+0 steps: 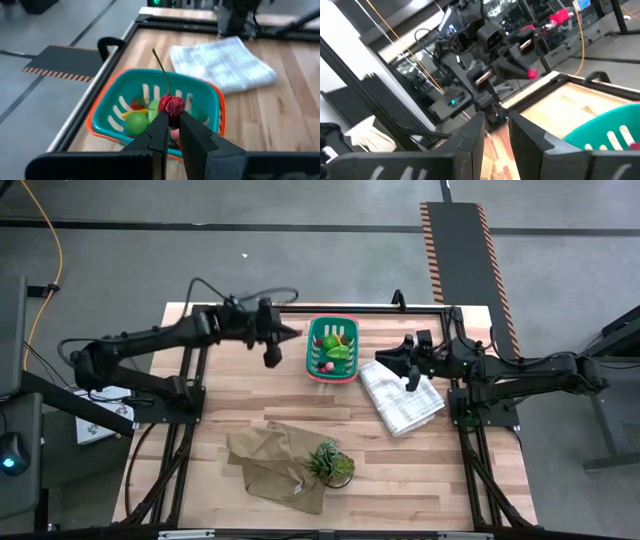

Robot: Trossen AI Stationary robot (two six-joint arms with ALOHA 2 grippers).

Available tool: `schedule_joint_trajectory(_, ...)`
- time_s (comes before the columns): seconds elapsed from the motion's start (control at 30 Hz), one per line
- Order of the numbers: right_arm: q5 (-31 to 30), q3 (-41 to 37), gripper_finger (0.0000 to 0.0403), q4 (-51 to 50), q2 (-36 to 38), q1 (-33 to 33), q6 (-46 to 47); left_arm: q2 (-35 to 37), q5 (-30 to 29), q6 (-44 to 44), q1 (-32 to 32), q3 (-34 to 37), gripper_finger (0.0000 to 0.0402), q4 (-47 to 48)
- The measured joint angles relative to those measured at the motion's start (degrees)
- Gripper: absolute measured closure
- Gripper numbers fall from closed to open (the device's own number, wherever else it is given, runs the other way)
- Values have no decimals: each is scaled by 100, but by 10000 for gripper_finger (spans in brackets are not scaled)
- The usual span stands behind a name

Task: Pick and placing Produce into tupperware
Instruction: Put the red cherry into the green basket

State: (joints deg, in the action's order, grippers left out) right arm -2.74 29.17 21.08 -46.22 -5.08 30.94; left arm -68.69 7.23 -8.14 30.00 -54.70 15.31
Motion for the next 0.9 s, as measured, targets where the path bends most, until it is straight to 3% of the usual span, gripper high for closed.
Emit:
schedule_joint_trajectory(0.23,-30,0,324,456,2,0,348,-299,530,359,342,-1279,373,1120)
schedule_joint_trajectory(0.57,-72,1,324,916,2,31,506,-1444,699,184,340,-3462,373,2966)
schedule_joint_trajectory(0.9,134,0,324,839,2,37,503,-2753,902,-98,344,-4355,373,3827)
